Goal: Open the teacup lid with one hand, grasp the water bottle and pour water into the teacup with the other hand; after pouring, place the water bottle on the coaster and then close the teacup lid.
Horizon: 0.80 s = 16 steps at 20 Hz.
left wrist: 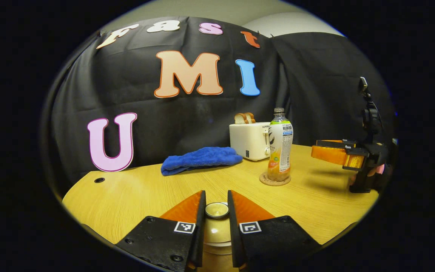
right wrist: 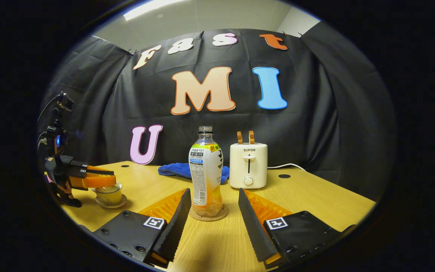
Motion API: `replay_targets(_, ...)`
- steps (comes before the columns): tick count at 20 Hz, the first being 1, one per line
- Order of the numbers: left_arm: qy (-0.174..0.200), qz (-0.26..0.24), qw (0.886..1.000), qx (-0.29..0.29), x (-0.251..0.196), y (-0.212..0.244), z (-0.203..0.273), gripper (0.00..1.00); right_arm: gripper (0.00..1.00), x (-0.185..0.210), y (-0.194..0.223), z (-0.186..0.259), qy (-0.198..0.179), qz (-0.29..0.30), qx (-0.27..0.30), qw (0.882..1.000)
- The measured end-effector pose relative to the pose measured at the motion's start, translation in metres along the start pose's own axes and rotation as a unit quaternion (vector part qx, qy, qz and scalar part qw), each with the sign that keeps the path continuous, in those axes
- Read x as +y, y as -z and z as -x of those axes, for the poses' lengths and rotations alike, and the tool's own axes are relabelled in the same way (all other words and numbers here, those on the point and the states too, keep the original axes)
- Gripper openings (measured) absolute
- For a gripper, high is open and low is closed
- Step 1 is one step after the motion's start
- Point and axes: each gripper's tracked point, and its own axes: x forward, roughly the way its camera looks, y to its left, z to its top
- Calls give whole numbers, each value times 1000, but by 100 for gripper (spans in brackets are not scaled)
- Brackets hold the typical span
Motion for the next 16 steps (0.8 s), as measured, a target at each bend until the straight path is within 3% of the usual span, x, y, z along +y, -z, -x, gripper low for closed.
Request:
replay_targets(2, 4, -2, 1000, 2, -1, 1, -1, 28, 78, 0, 0, 0, -1, 0, 0, 1000)
replay_targets(9, 6, -5, 1000, 7, -1, 1, -2, 32, 85, 1, 0, 1, -2, 0, 0, 1000)
replay_targets(10, 4, -5, 1000, 7, 0, 1, -3, 36, 78, 1, 1, 1, -2, -1, 0, 1000)
replay_targets(11, 2, -5, 1000, 7, 1, 1, -3, 48, 85, 1, 1, 1, -2, 0, 0, 1000)
replay_targets(14, -3, -3, 1000, 3, 2, 0, -2, 84, 82, 1, 0, 1, -2, 0, 0, 1000)
replay_targets(15, -6, -1, 1000, 0, 5, -1, 0, 93, 82, 1, 0, 1, -2, 0, 0, 1000)
replay_targets(16, -8, 1, 1000, -4, 6, -3, 1, 95, 82, 1, 0, 1, -2, 0, 0, 1000)
